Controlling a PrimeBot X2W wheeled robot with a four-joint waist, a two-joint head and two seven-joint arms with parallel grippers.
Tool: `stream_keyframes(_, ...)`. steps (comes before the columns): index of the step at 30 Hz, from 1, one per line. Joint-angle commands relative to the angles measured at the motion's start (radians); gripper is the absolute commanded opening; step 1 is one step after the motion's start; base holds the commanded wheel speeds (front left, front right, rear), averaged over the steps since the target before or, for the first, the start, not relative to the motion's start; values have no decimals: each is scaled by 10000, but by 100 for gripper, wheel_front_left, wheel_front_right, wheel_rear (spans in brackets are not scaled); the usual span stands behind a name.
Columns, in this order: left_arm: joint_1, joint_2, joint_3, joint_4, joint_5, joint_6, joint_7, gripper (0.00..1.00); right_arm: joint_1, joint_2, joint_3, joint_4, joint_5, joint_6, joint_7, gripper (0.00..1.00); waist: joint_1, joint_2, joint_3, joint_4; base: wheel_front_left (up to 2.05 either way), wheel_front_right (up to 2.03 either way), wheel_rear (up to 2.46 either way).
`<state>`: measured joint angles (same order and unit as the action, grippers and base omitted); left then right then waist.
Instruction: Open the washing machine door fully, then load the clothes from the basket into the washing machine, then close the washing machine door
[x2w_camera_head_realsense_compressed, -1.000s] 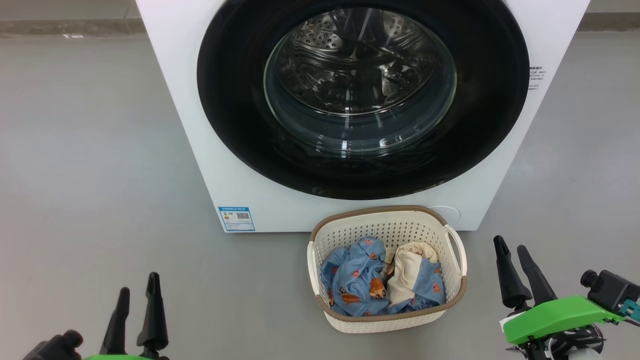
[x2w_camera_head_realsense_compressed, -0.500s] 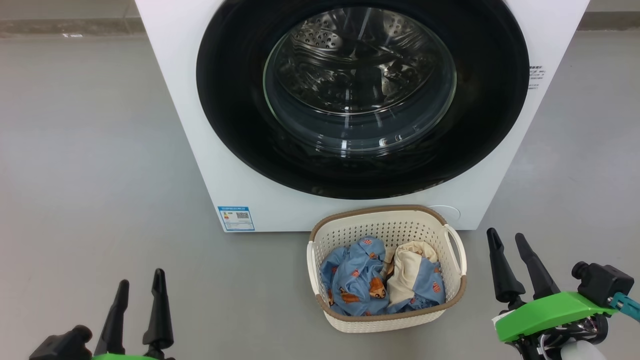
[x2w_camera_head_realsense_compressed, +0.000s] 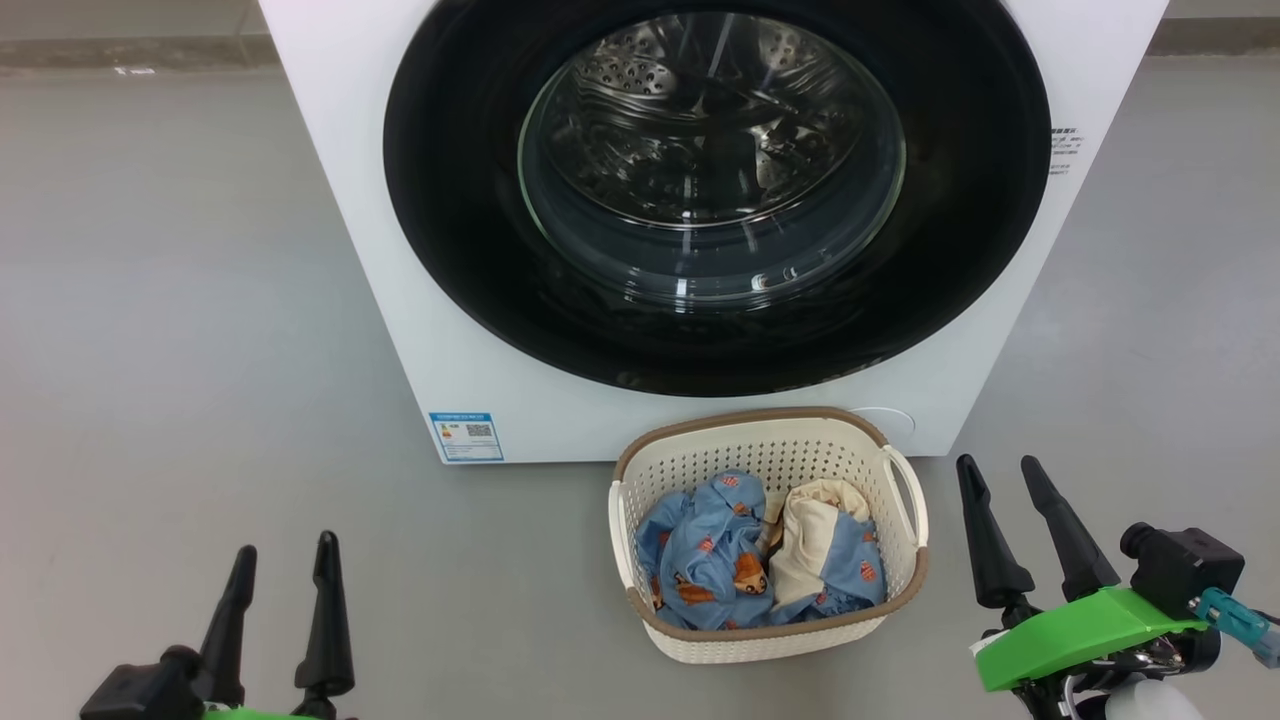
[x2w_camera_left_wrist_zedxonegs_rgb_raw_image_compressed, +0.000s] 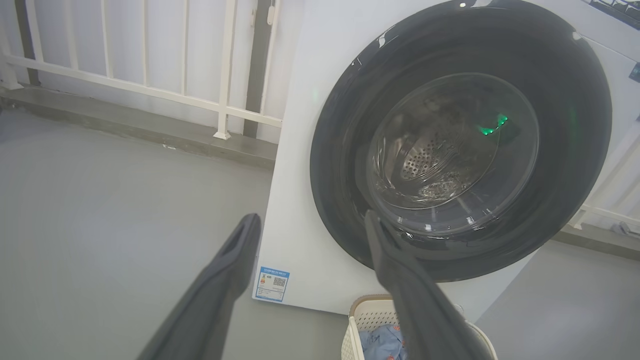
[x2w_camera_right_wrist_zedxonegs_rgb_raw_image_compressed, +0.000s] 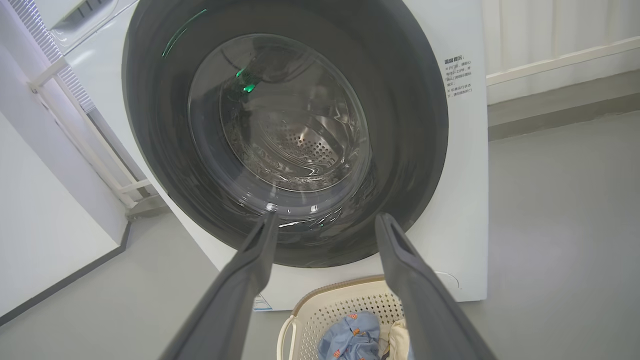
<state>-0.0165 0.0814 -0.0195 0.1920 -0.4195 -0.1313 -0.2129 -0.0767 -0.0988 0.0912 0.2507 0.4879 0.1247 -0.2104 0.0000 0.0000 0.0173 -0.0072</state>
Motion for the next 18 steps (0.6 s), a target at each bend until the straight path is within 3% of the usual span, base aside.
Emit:
stream_keyframes(1,-334,235,264,-355,303,5,-145,100,-499,-147,189,-310,-297,54,-168,100,0,0,20,-7,0,0,0)
stream_keyframes(12,-464,354,277,-190,1352,6,-468,100,-443,-86,1,-308,-1541,59,-493,100,0,0,170,-74,0,0,0)
stream_keyframes(18,-448,361,288,-83,1376,6,-488,100,-316,-16,-240,-312,-1652,60,-513,100,0,0,89,-105,0,0,0)
